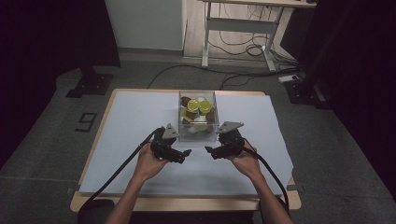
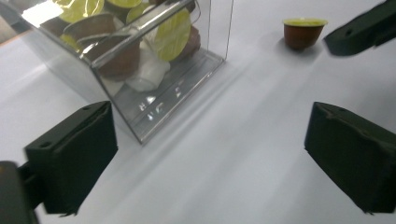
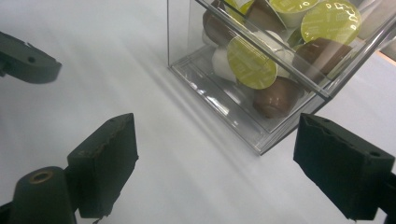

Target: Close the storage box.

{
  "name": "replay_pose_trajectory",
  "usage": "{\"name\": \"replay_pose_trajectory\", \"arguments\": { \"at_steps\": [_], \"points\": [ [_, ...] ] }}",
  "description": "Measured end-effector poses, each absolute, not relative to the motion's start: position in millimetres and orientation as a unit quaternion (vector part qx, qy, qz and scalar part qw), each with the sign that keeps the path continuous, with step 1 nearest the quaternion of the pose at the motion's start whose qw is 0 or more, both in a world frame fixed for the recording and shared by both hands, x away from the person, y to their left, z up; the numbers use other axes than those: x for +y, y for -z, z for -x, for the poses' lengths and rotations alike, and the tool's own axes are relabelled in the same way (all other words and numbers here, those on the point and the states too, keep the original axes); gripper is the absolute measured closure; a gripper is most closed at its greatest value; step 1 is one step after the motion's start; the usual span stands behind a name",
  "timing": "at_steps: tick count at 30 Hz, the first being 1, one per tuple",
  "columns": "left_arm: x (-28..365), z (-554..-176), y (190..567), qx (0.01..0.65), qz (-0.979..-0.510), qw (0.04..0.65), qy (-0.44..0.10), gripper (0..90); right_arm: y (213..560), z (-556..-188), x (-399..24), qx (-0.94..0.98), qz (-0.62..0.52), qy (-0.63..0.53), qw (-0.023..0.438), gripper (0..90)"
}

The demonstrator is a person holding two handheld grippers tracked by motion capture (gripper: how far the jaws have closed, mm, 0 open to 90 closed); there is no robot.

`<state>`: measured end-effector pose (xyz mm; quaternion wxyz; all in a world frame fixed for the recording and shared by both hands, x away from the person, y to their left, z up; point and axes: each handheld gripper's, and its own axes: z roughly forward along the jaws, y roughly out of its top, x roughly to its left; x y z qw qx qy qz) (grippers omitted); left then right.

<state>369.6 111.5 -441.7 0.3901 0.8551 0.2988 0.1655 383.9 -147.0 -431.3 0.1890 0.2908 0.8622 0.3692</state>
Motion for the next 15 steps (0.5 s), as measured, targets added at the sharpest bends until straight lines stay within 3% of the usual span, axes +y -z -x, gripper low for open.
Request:
{"name": "replay_pose_trajectory", "arguments": {
  "at_steps": [15],
  "points": [
    [139,-354,451,0.308,-0.85,0.392,-0.169,0.0,433,-370,-176,0.854,-0.308,-0.368,0.201,10.8]
  ]
}}
